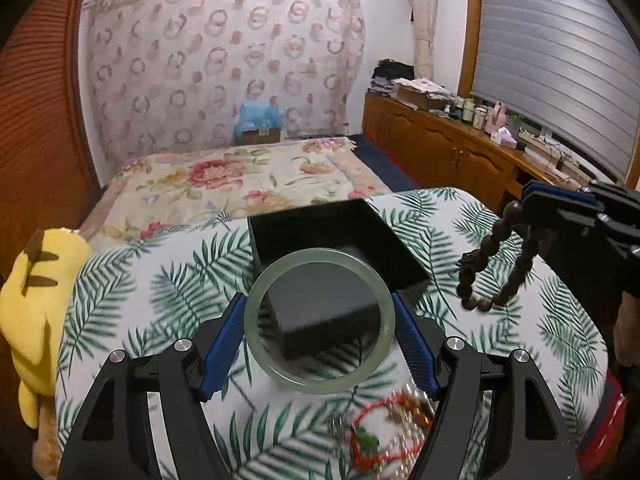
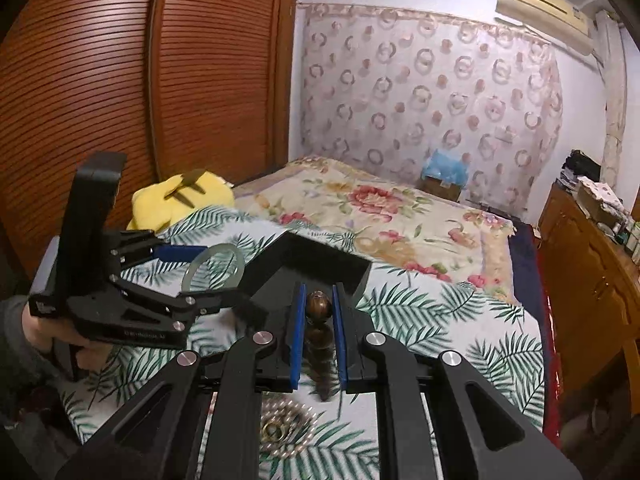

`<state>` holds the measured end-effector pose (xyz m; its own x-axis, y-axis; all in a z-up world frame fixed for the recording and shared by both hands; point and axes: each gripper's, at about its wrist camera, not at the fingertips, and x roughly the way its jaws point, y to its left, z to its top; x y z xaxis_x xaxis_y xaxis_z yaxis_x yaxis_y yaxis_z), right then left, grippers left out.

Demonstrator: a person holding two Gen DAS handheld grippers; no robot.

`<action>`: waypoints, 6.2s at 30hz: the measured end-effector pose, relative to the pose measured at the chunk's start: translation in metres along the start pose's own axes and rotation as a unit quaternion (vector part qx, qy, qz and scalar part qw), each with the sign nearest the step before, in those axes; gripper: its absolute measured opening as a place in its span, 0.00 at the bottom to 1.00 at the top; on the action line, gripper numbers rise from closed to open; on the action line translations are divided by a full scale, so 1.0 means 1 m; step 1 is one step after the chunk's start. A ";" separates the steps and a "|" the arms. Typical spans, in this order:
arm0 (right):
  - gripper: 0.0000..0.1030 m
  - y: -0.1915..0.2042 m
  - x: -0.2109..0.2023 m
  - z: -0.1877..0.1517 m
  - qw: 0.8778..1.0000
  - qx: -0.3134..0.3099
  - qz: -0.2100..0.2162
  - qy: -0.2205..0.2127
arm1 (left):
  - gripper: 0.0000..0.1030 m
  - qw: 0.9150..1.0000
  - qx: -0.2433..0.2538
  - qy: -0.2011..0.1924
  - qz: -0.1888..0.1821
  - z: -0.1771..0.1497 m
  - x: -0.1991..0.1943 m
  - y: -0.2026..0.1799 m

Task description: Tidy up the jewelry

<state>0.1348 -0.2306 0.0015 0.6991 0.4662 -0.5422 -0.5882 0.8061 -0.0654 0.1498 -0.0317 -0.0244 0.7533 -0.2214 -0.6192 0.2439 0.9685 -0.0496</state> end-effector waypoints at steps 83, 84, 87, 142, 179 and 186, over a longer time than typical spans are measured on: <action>0.25 0.058 -0.026 -0.156 0.985 0.117 0.074 0.106 | 0.77 0.998 -0.028 0.047 -0.021 -0.116 -0.065 -0.007; 0.25 0.058 -0.024 -0.157 0.984 0.119 0.075 0.110 | 0.77 0.998 -0.028 0.048 -0.021 -0.117 -0.065 -0.007; 0.25 0.060 -0.021 -0.162 0.983 0.120 0.075 0.118 | 0.77 0.998 -0.028 0.049 -0.023 -0.118 -0.065 -0.008; 0.06 0.019 -0.014 -0.144 0.989 0.122 0.034 0.077 | 0.06 0.998 -0.028 0.033 -0.055 -0.068 -0.046 0.000; 0.06 0.022 -0.011 -0.134 0.991 0.109 0.032 0.074 | 0.06 0.996 -0.052 0.067 -0.020 -0.092 -0.047 0.041; 0.00 0.022 -0.008 -0.136 0.990 0.111 0.033 0.080 | 0.08 0.996 -0.045 0.081 -0.002 -0.102 -0.045 0.047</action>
<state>0.0609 -0.2658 -0.1093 0.5784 0.4716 -0.6657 -0.5149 0.8439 0.1505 0.0650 0.0354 -0.0782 0.6426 -0.2108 -0.7367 0.1846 0.9757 -0.1182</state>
